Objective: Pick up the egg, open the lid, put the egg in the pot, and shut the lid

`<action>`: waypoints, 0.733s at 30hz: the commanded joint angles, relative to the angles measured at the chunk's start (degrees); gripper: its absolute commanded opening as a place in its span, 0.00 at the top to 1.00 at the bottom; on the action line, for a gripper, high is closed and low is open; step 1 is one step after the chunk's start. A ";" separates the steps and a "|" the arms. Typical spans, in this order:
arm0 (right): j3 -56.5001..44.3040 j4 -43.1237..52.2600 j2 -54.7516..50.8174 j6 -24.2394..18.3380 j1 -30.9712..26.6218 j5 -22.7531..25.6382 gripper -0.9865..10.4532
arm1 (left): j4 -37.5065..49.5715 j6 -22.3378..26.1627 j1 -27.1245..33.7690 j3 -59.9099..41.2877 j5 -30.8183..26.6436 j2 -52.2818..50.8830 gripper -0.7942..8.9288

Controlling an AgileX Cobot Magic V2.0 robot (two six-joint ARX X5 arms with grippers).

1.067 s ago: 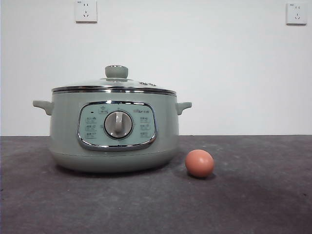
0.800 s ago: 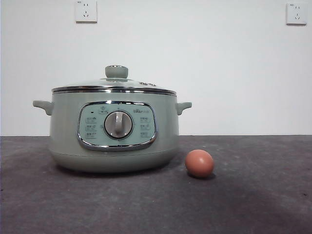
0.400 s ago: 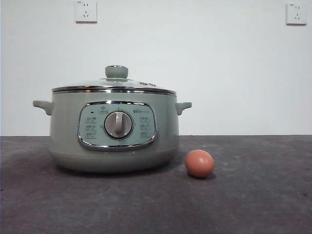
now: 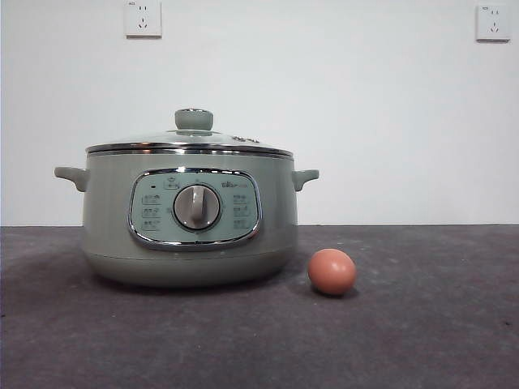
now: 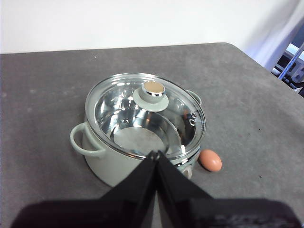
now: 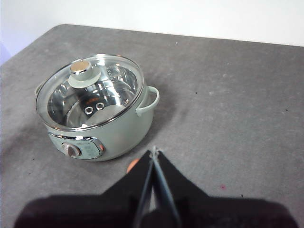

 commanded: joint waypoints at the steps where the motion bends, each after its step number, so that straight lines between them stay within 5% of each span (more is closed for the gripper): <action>1: 0.24 0.04 0.31 -0.70 0.02 -0.15 0.91 | 0.15 1.03 -0.04 0.04 1.29 0.04 0.92; 5: 0.24 0.04 0.33 -0.68 0.02 -0.17 0.79 | 0.20 1.01 -0.04 0.04 1.49 0.17 0.81; 9: 0.24 -0.02 0.33 -0.09 0.02 -0.17 0.47 | 0.22 1.01 -0.04 0.04 1.46 0.61 0.31; 10: 0.24 0.00 0.33 0.42 0.02 -0.17 0.42 | 0.22 1.01 -0.04 0.04 1.46 0.79 0.26; 22: 0.24 -2.95 0.37 0.59 0.02 -0.17 0.39 | 4.59 0.98 -1.62 0.35 1.46 4.07 0.26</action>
